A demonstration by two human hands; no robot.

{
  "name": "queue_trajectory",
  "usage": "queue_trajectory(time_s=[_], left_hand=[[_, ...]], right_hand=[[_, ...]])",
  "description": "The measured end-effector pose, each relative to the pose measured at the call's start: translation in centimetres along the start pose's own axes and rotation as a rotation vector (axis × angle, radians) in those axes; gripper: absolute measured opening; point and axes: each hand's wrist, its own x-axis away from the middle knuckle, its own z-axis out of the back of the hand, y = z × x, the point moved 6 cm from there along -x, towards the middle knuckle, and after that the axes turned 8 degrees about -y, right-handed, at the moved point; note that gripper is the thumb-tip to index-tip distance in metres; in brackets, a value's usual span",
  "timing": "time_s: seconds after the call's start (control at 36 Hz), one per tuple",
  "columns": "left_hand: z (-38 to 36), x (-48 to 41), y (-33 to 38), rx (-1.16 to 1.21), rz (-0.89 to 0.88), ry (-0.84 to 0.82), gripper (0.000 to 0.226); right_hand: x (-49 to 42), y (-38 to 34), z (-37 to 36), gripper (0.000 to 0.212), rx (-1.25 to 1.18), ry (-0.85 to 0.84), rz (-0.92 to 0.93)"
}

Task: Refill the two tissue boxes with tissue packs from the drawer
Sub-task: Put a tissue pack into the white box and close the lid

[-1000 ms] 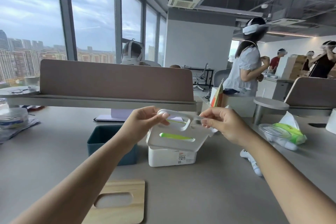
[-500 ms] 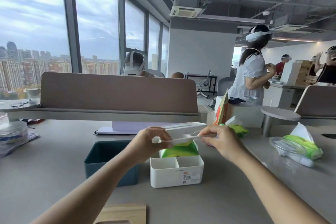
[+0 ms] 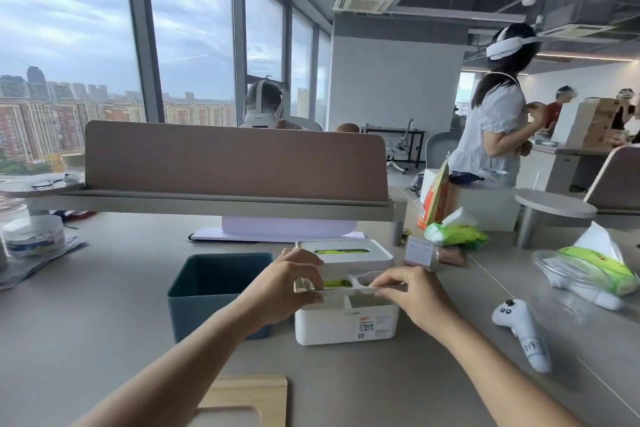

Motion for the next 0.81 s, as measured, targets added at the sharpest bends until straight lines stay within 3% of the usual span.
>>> queue_trajectory(time_s=[0.81], left_hand=[[-0.6,0.5,-0.5,-0.136,0.035,-0.183,0.007]], right_hand=[[0.9,0.3,-1.2,0.015,0.108,-0.078,0.013]])
